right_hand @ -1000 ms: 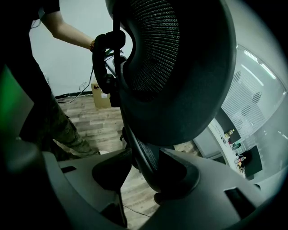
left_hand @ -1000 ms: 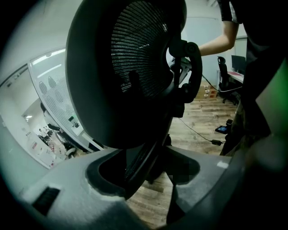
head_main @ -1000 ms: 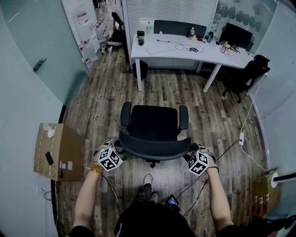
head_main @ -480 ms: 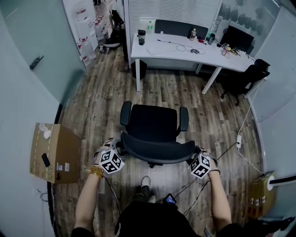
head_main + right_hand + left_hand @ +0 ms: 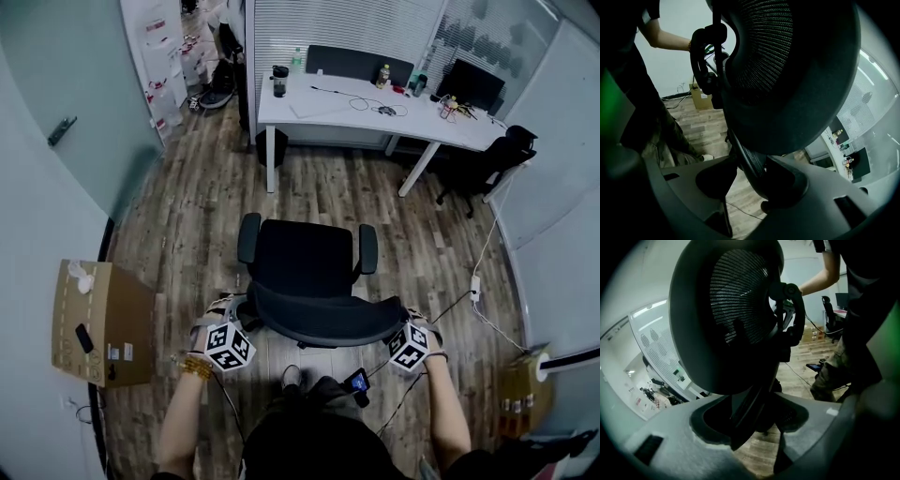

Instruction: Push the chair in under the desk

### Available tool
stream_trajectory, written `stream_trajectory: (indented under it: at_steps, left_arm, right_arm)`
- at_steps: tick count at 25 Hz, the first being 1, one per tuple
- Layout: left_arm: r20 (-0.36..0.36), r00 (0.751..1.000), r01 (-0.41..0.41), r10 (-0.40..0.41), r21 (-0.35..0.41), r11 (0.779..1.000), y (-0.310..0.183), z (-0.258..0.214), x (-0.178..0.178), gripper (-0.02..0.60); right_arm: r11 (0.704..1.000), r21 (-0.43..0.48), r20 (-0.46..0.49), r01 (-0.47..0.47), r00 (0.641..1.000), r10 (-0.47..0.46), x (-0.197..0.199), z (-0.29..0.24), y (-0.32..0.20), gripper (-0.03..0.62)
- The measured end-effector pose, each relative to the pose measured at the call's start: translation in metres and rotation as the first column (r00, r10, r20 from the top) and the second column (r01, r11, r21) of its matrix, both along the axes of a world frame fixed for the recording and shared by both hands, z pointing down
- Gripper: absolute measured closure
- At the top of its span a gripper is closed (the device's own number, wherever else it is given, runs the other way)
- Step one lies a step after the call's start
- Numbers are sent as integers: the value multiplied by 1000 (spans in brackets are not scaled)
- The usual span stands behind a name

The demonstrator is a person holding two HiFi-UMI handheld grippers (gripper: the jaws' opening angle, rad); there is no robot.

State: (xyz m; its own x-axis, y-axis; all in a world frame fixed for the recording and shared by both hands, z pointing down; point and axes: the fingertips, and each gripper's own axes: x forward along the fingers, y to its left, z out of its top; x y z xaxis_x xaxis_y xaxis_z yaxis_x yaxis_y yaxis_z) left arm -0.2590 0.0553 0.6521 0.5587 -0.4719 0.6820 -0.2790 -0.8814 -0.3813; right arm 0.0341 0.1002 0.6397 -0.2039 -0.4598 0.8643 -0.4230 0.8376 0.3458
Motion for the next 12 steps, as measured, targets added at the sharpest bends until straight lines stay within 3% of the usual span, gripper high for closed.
stream_trajectory:
  at_steps: [12]
  left_arm:
    - [-17,1000,-21,22,46,999,-4,0,-5,318]
  right_arm:
    - [999,50,-40,-12,999,14,-6,5,-1,398]
